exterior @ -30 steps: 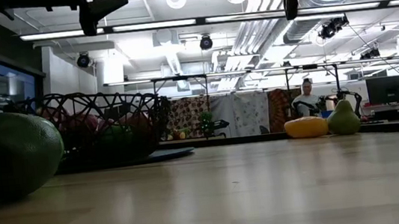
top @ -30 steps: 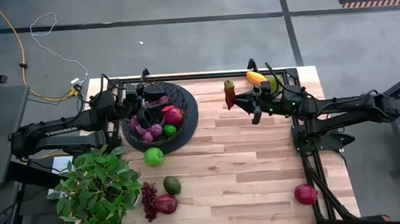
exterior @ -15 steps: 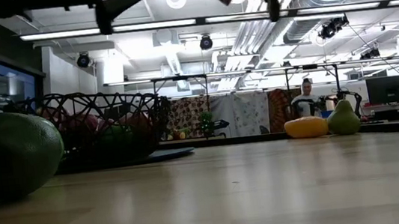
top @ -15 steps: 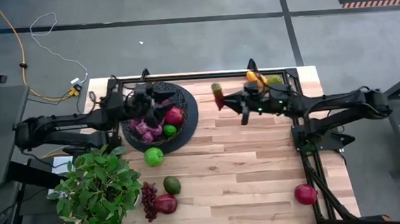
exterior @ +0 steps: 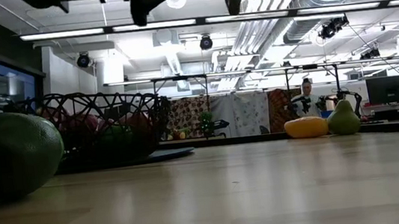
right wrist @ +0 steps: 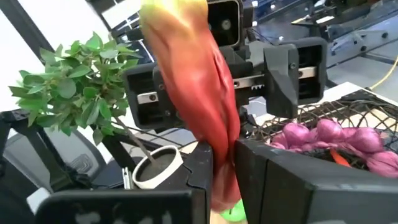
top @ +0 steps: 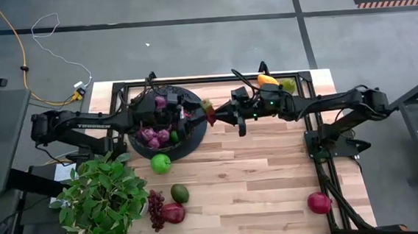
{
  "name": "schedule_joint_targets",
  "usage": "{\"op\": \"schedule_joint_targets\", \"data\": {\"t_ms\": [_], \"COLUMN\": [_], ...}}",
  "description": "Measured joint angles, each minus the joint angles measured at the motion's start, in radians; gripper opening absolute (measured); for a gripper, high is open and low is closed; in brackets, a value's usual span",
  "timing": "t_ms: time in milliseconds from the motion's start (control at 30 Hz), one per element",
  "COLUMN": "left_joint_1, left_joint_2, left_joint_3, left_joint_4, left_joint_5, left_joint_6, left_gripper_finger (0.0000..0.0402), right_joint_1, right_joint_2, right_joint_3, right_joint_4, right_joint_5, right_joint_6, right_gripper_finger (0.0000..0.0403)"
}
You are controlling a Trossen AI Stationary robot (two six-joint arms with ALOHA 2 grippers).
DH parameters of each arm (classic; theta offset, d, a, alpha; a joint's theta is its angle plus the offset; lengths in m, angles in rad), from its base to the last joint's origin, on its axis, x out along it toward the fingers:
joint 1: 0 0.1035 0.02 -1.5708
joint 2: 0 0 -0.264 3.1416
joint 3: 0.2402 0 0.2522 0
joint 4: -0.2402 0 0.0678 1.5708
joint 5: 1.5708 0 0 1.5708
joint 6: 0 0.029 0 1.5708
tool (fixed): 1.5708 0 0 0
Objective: Build produce basket
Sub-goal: Put the chili pepper into the wire basket
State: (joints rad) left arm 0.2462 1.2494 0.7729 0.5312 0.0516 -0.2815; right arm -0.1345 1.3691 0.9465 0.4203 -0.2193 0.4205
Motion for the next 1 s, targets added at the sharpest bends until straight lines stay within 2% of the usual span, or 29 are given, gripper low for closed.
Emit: {"op": "schedule_joint_targets", "data": {"t_ms": [133, 500, 733, 1000], "left_joint_1": [-0.005, -0.011, -0.014, -0.038], "left_joint_2": [0.012, 0.018, 0.024, 0.095], "left_joint_3": [0.03, 0.036, 0.036, 0.036], "left_joint_4": [0.0, 0.012, 0.042, 0.048], "left_joint_5": [0.004, 0.034, 0.046, 0.015], "left_joint_6": [0.024, 0.049, 0.017, -0.004], "left_gripper_finger": [0.0266, 0.0266, 0.0266, 0.0266], "right_joint_1": [0.0, 0.0, 0.0, 0.0], "right_joint_2": [0.015, 0.02, 0.02, 0.02], "right_joint_3": [0.008, 0.008, 0.008, 0.008], "right_joint_4": [0.0, 0.013, -0.062, -0.062], "right_joint_5": [-0.026, -0.009, -0.009, -0.026], "right_joint_6": [0.007, 0.047, 0.05, 0.05], "right_gripper_finger": [0.003, 0.003, 0.003, 0.003]}}
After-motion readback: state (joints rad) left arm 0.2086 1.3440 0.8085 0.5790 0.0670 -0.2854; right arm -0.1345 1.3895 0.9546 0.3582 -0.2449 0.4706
